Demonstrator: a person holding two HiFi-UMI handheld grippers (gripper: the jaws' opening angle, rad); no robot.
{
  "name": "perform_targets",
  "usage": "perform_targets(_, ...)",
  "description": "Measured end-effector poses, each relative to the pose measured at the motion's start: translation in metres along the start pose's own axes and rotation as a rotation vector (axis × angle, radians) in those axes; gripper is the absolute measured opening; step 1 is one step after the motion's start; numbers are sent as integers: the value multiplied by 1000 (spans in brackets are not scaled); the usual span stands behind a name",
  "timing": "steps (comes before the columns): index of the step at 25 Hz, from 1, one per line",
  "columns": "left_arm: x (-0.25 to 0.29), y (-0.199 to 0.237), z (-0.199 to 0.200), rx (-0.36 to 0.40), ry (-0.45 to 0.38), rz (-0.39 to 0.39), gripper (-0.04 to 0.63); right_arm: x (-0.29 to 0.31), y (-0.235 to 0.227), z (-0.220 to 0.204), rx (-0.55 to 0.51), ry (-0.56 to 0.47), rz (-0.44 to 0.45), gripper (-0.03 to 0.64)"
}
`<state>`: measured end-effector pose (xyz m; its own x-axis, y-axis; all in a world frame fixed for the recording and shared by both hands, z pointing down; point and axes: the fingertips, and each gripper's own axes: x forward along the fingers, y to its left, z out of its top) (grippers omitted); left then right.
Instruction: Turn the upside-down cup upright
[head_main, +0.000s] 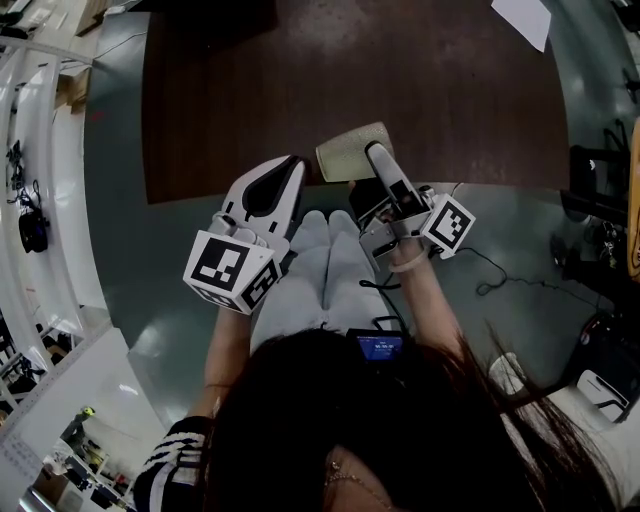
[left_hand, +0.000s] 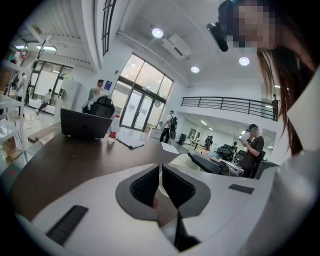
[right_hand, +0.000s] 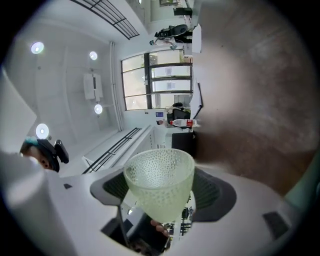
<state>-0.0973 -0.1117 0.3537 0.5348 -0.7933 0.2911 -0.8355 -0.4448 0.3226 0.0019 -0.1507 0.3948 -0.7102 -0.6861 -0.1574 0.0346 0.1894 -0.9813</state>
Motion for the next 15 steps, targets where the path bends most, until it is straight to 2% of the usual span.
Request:
perform_targets(6, 4, -4, -3, -6, 29, -47, 39, 0, -1, 5, 86, -25, 42, 378)
perform_targets(11, 4, -16, -4, 6, 60, -118, 87, 0, 3, 8, 144, -39, 72, 378)
perform_targets(15, 6, -26, -11, 43, 108, -174, 166, 0, 5, 5, 171, -39, 87, 379)
